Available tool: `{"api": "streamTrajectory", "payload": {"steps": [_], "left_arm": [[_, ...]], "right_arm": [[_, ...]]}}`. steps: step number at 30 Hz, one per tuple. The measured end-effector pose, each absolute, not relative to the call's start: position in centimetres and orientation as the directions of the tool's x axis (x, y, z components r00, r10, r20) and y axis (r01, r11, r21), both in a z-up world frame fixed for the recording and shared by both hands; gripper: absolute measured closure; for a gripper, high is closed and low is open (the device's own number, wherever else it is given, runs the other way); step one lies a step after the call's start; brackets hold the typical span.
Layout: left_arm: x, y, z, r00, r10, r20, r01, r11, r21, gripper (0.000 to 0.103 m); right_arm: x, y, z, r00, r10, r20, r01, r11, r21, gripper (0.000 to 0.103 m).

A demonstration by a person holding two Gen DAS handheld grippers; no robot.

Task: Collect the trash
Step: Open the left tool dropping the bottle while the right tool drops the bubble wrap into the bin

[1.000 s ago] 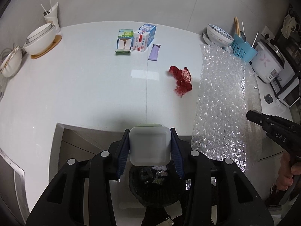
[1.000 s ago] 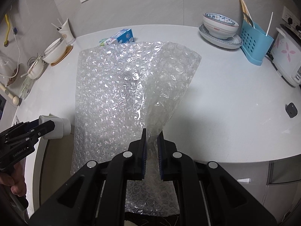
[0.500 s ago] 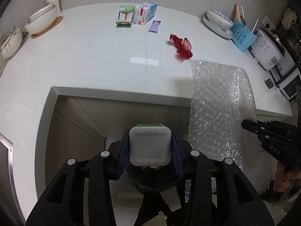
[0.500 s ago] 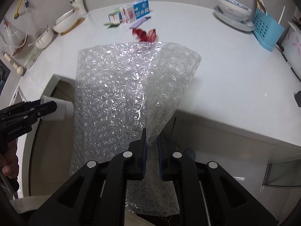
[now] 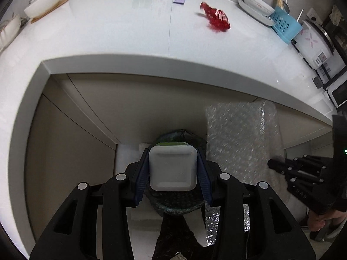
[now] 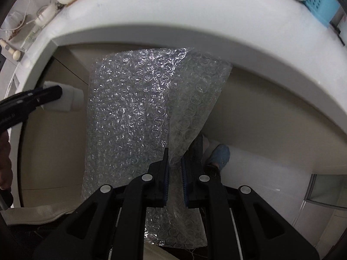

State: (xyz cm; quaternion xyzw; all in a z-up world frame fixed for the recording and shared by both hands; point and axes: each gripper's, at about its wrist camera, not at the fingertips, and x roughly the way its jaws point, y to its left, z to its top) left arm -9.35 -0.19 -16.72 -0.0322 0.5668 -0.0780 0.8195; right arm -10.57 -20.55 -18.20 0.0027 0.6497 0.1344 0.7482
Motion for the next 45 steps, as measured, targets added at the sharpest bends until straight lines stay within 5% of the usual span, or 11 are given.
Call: {"api": "streamTrajectory", "payload": {"steps": [13,25,37,45], "left_arm": [[-8.6,-1.6,-25.0,0.277,-0.183,-0.943,0.091,0.982,-0.164,0.062],[-8.0,-3.5,-29.3,0.206,-0.179,-0.962,0.121,0.980,-0.156,0.062],[-8.1,-1.6,-27.3,0.259,-0.127,-0.957,0.071,0.991,-0.112,0.019],[-8.6,0.8,-25.9,0.283,-0.078,-0.956,0.003,0.997,-0.081,0.006]], "right_arm": [[-9.9,-21.8,-26.2,0.017,0.115,-0.993,-0.141,0.984,0.112,0.094],[-9.4,-19.5,-25.6,0.009,0.083,-0.997,-0.104,0.991,0.081,0.094],[-9.2,-17.6,-25.8,0.026,0.096,-0.995,-0.136,0.986,0.092,0.094],[-9.0,-14.5,-27.6,0.046,0.103,-0.994,-0.176,0.980,0.093,0.093]]}}
